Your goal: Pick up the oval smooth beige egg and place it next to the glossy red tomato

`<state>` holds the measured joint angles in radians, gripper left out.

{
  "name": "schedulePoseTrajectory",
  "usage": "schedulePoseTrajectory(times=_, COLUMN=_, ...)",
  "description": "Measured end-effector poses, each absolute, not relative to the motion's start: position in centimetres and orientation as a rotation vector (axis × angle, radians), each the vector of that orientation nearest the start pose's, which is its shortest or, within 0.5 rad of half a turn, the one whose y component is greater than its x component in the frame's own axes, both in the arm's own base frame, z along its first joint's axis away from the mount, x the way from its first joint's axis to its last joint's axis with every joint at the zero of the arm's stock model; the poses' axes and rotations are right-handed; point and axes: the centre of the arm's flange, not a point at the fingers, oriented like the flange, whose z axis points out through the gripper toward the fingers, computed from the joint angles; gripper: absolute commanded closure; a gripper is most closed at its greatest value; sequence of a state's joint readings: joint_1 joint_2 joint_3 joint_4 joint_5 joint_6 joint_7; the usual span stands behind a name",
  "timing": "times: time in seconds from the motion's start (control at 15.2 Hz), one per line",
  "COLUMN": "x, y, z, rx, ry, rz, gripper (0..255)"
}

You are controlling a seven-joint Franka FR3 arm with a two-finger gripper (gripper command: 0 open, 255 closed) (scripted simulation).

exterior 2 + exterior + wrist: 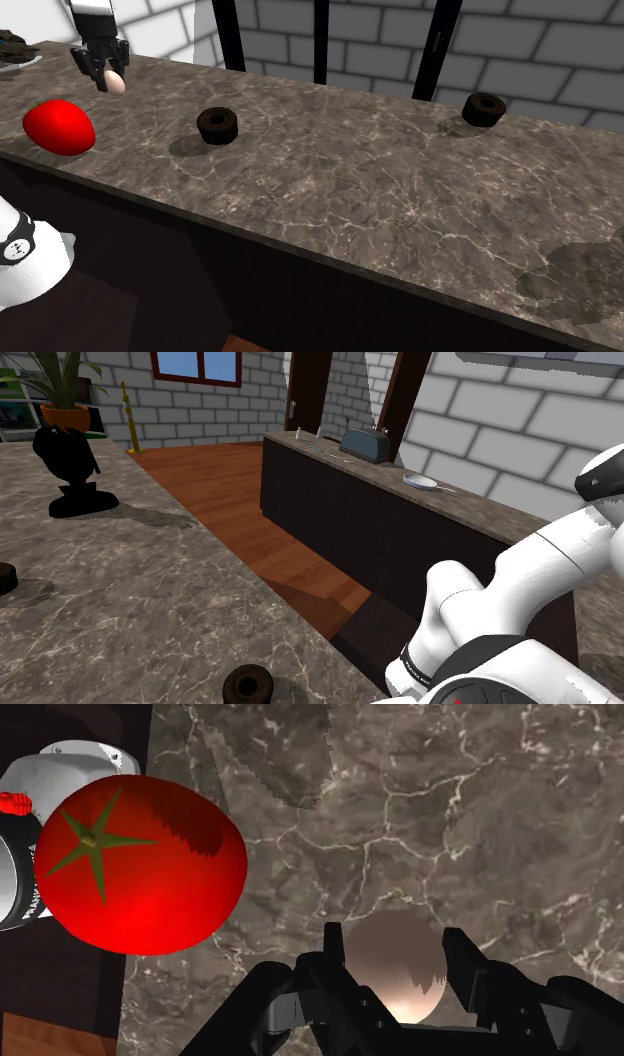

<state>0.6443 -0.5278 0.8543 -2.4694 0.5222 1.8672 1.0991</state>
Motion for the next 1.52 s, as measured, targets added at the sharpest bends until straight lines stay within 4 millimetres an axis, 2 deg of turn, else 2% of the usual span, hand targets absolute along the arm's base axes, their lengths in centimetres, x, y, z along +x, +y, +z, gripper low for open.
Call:
schedulePoseTrajectory(times=0.66, x=-0.9, y=40.8, z=34.4, rx=-3.278, ry=-0.125, rz=0.236, gripper=255)
schedulePoseTrajectory(times=1.06, x=-0.9, y=40.8, z=33.9, rx=-3.277, ry=-0.125, rz=0.236, gripper=255)
schedulePoseTrajectory(times=1.12, x=-0.9, y=40.8, z=33.8, rx=-3.277, ry=-0.125, rz=0.236, gripper=0)
schedulePoseTrajectory(times=1.52, x=-0.9, y=40.8, z=33.8, rx=-3.277, ry=-0.125, rz=0.236, gripper=0)
